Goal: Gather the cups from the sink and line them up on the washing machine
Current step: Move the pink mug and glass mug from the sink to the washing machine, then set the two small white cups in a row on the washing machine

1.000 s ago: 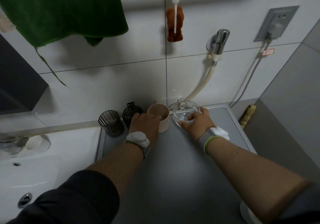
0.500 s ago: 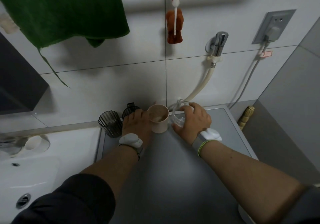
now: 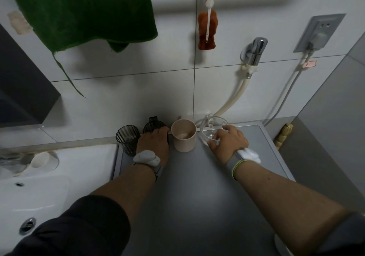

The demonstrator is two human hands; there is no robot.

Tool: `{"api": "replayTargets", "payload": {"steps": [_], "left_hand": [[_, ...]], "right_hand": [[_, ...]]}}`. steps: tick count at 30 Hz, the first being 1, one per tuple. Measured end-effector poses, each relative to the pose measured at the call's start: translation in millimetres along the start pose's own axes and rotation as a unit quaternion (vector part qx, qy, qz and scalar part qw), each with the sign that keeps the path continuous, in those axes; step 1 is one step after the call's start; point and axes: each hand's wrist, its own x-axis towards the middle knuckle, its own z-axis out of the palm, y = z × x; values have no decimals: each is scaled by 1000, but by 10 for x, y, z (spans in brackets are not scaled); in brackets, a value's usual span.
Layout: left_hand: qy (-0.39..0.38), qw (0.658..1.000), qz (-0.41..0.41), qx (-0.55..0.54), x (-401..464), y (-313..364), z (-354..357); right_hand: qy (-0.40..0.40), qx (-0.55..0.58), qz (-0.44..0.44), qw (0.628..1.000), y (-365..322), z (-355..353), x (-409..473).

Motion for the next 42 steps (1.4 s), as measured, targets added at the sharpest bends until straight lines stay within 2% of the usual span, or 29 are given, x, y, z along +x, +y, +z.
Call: {"api": "replayTargets", "payload": {"steps": [10,18,25,28,32,36,42], "left_hand": [[-5,1000,9,-8,9,-31,-14],[38,999,-19,-24,-24,4,-84],[32,999,-9,-31,-247,-6,-208],[18,999,-17,-28,-358,11,-303],[-19,999,-26,-21,-599,13,-405],[-34,999,-29,-18,-950,7,-557],[-34,997,-49,-43,-1482,15,-708]], "right_hand": [[-31,-27,-13,999,-28,-75,-19],[38,-33,-27,998,-119,-183,-60],[73,-20,-68,995,-360,-389,-349],[50,-28,-90,994,-453,-444,-477],[75,-32,-132,988,-575,-547,-722],[32,-41,-217,975,-730,-643,-1006],[-38,-41,-281,958,-1000,-638,-1388]]}}
